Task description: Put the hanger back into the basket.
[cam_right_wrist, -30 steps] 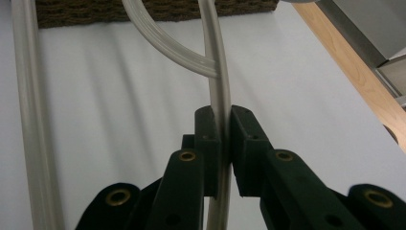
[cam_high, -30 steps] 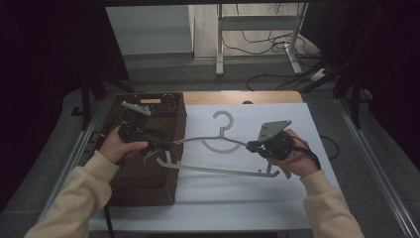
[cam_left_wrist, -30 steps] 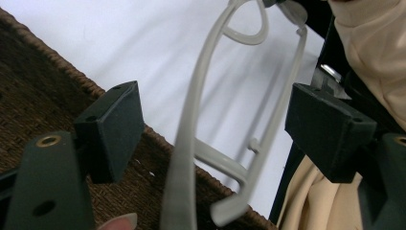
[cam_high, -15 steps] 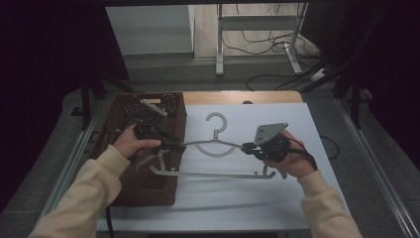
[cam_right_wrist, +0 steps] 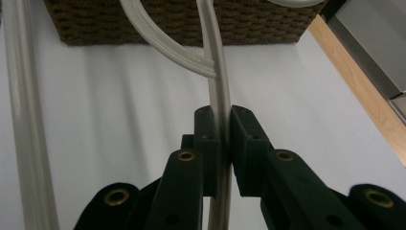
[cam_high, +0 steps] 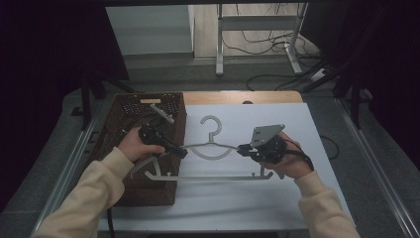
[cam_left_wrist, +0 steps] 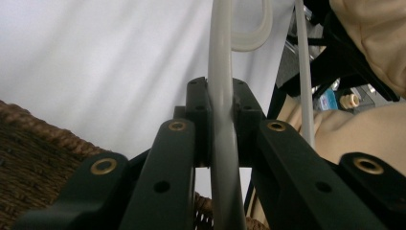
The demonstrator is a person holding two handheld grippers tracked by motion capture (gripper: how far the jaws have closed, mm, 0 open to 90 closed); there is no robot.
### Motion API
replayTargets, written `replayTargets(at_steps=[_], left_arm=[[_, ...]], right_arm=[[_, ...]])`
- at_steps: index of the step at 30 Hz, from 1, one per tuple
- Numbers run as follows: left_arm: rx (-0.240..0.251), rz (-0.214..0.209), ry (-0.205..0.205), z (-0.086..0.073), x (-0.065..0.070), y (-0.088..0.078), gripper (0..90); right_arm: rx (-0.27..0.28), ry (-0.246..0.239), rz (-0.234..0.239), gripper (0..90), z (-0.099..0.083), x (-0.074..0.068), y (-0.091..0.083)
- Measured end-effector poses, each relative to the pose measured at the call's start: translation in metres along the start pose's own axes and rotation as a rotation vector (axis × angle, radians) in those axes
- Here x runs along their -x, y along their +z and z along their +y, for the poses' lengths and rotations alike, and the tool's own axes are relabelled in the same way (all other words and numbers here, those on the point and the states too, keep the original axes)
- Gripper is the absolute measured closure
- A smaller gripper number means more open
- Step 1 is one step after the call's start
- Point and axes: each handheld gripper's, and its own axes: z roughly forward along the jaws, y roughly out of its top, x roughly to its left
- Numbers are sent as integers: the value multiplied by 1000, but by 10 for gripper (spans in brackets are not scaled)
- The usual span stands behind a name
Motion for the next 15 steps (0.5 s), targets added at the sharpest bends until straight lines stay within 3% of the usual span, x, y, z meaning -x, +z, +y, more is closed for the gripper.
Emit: replayTargets(at_steps=[4,5,7,10,11,13,14,15], left_arm=[[45,43,25,-2,7,-5,816],[45,43,25,-2,7,-5,816],[50,101,28,-3,8,-8,816],[73,108,18,-6,7,-11,816],[87,104,18,-7,7,-13,817],[119,103,25,-9,9,-18,817],[134,112,29,-10,10,-21,817],[146,122,33,-11,10,-25,817]], right_arm=[[48,45,10,787,-1,4,-3],[56,58,10,759,-1,4,-4],[77,95,7,657,-2,7,-7],[117,129,4,621,-3,10,-12],[146,155,-3,557,-5,13,-17],[155,172,-11,522,-6,14,-19],[202,236,-5,468,-11,20,-25],[202,236,-5,468,-11,20,-25]])
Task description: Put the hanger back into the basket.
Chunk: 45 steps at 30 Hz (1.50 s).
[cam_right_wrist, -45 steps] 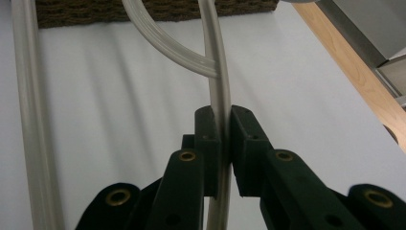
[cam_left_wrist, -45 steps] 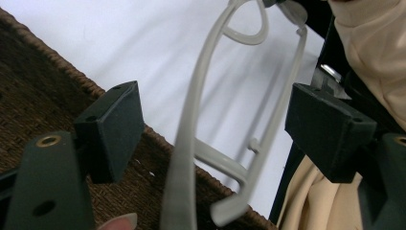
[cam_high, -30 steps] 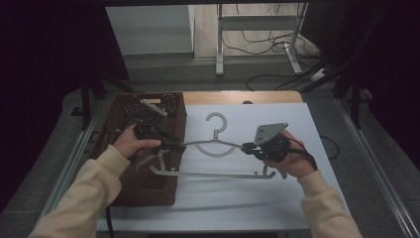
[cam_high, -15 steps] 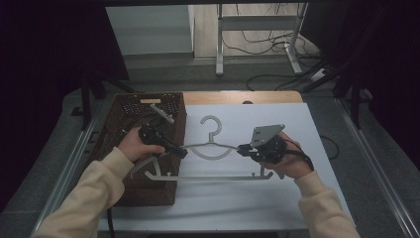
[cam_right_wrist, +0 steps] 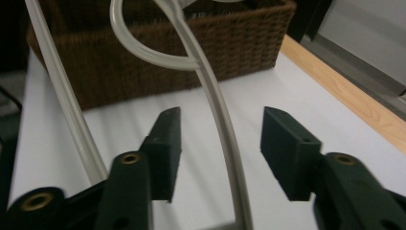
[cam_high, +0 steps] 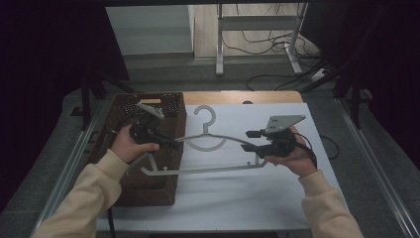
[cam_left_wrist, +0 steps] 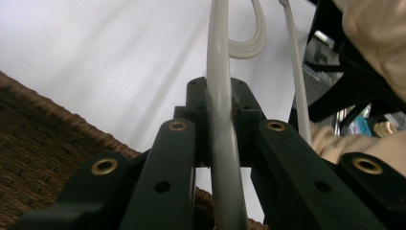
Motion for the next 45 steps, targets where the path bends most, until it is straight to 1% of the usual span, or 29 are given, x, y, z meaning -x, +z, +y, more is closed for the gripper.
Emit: replayTargets(at_steps=[1,2,3,5,6,7,8,9,10,11,12,13,14,17,19,20,22,23,24,25,27,31,32,34,35,36,38,42,45], left_arm=[[18,2,-13,-1,0,-3,817],[27,7,-13,-2,0,-6,817],[36,11,-15,-3,0,-8,817],[55,22,-15,-6,-1,-13,817],[64,29,-18,-8,-3,-18,817],[64,29,-18,-8,-3,-18,817],[81,42,-27,-10,-4,-22,817],[91,55,-34,-11,-4,-24,817],[91,55,-34,-11,-4,-24,816],[96,64,-44,-11,-5,-26,816],[101,72,-46,-12,-5,-27,816],[105,76,-48,-13,-6,-29,816],[110,76,-51,-13,-6,-30,816],[125,87,-58,-14,-5,-34,817],[137,105,-60,-14,-4,-37,816],[140,112,-61,-14,-4,-39,816],[148,114,-63,-15,-4,-41,817],[152,117,-63,-15,-4,-43,817],[160,126,-61,-15,-3,-45,816],[160,126,-61,-15,-3,-45,817],[178,142,-56,-15,-1,-47,816],[195,146,-46,-14,2,-52,817],[201,151,-45,-14,3,-54,816],[207,155,-45,-15,3,-56,817],[221,166,-46,-16,4,-59,816],[221,166,-46,-16,4,-59,816],[238,175,-48,-18,3,-64,816],[251,183,-54,-20,2,-69,816],[268,202,-59,-23,2,-75,816]], right_arm=[[21,30,2,455,-2,3,-3],[52,70,1,434,-5,9,-10],[52,70,1,434,-5,9,-10],[76,108,-2,404,-9,12,-17],[87,139,-8,378,-14,15,-22],[87,139,-8,378,-14,15,-22],[84,161,-27,342,-19,17,-27],[82,167,-30,329,-20,17,-28],[82,167,-30,329,-20,17,-28],[80,181,-35,307,-22,18,-30],[76,196,-57,266,-26,20,-35],[76,196,-57,266,-26,20,-35],[68,198,-68,252,-28,20,-37],[64,218,-82,217,-34,22,-41],[60,227,-94,195,-38,23,-42],[56,243,-112,161,-42,25,-44],[55,264,-134,131,-45,27,-45],[55,264,-134,131,-45,27,-45],[49,279,-145,124,-50,29,-46],[49,279,-145,124,-50,29,-46],[37,289,-149,117,-56,30,-45],[18,295,-160,116,-61,32,-43],[14,307,-163,114,-63,33,-43],[11,309,-166,113,-64,34,-43],[9,316,-169,112,-66,35,-44],[9,316,-169,112,-66,35,-44],[11,325,-172,113,-68,37,-44],[5,328,-180,112,-70,39,-43],[-1,332,-186,112,-72,40,-43]])
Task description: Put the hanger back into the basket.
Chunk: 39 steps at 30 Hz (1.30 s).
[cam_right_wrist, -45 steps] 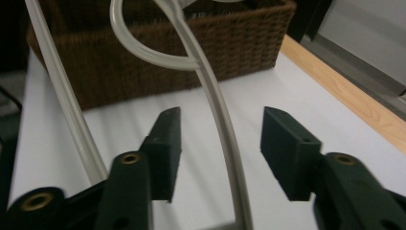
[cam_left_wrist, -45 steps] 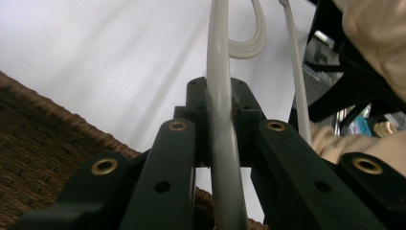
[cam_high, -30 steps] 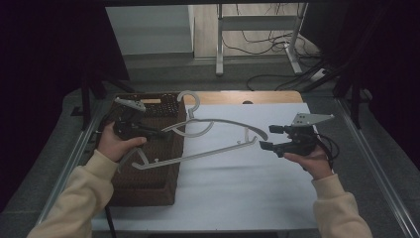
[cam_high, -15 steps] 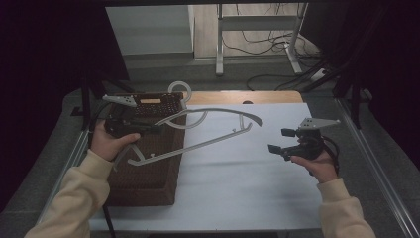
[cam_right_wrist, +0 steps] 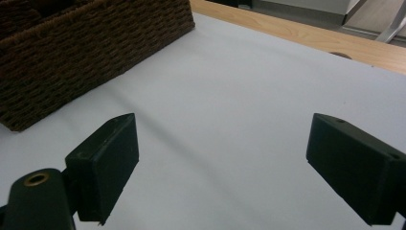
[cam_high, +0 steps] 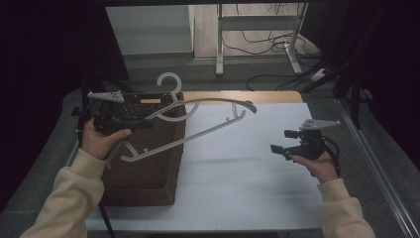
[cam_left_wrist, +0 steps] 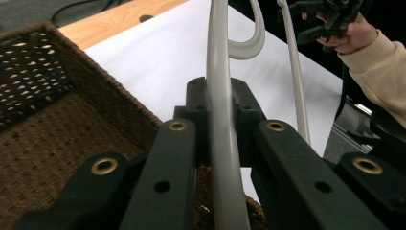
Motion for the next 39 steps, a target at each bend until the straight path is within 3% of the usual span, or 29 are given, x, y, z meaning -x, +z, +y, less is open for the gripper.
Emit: replayTargets(at_steps=[13,32,39], left_arm=[[49,56,-26,-8,-6,-28,816],[79,90,-65,-21,-19,-45,816],[107,130,-98,-31,-27,-56,816]], right_arm=[[-20,5,-22,122,-4,3,2],[-45,4,-25,126,-6,4,6],[-53,7,-29,126,-7,5,8]])
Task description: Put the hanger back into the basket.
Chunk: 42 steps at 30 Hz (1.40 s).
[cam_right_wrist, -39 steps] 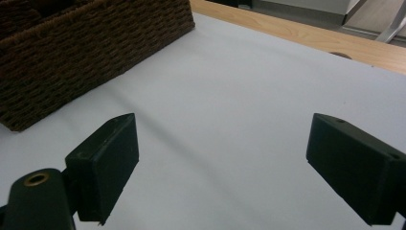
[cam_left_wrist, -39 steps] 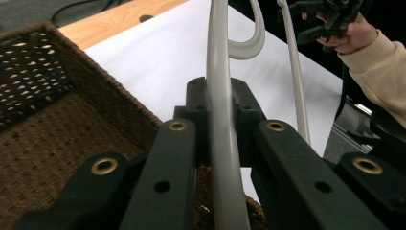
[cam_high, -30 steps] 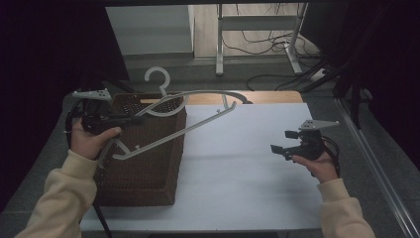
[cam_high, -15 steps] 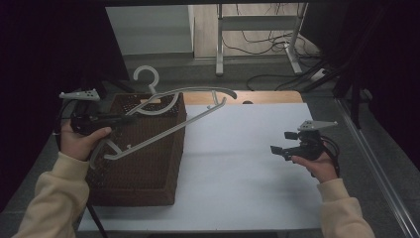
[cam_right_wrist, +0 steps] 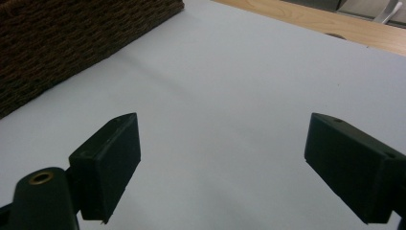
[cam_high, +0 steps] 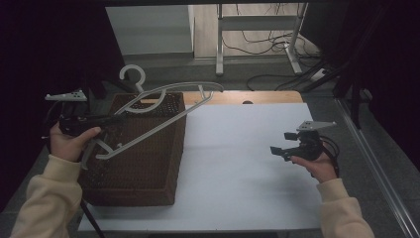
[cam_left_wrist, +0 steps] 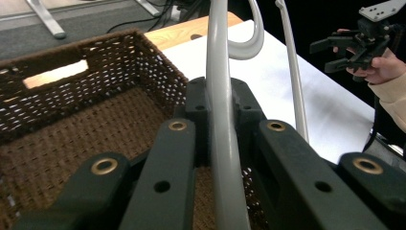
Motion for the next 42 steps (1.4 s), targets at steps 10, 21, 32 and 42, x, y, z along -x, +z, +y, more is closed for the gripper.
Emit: replayTargets(at_steps=[10,21,32,42], left_arm=[[10,47,-23,-11,-10,-8,815],[17,74,-44,-18,-20,-11,815],[14,88,-46,-21,-27,-13,815],[8,111,-68,-27,-40,-14,815]], right_arm=[[-5,9,3,126,-1,1,1],[-2,18,4,126,-2,2,0],[-6,15,5,126,-2,3,2],[-15,14,10,125,-3,2,4]])
